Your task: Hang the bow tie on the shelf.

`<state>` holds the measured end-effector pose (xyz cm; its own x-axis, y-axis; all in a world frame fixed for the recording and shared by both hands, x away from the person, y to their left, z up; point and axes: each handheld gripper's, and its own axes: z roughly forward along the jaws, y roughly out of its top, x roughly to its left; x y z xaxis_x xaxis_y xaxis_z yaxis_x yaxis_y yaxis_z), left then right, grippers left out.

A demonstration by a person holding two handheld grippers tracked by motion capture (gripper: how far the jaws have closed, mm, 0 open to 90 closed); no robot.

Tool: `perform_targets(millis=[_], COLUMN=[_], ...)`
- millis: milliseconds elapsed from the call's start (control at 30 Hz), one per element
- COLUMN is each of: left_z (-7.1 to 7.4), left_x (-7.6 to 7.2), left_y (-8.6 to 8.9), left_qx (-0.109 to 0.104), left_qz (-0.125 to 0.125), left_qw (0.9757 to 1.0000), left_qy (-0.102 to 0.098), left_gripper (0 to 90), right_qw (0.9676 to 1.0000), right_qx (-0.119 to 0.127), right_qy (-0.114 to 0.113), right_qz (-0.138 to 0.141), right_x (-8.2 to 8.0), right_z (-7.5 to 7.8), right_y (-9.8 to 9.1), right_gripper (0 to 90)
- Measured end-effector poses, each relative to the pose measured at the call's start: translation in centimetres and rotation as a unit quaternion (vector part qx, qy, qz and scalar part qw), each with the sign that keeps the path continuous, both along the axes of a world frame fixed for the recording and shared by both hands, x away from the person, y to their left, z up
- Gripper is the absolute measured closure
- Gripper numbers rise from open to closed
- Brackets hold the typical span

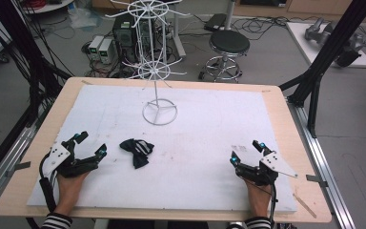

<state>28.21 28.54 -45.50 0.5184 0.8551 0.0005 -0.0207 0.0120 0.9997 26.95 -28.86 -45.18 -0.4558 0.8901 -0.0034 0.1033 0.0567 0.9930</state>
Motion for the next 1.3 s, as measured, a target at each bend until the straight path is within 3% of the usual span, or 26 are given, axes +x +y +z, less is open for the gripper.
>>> perform_targets(millis=[800,1200,1300], left_z=[0.02,0.14,0.27], left_x=[0.02,0.24,0.35], left_y=[-0.04,-0.11,-0.19], left_qx=[0.001,0.003,0.011], left_qz=[0.002,0.005,0.004], left_qw=[1.0,0.9999,0.9996], left_qy=[0.002,0.015,0.026], left_gripper=[14.4,14.4,14.4], right_qw=[1.0,1.0,1.0], right_qx=[0.004,0.003,0.003], right_qy=[-0.004,-0.004,-0.004], right_qz=[-0.004,-0.004,-0.004], right_x=[-0.1,-0.09,-0.08], right_z=[-0.03,-0.03,-0.03], right_y=[-0.04,-0.04,-0.06], right_gripper=[9.5,9.5,9.5])
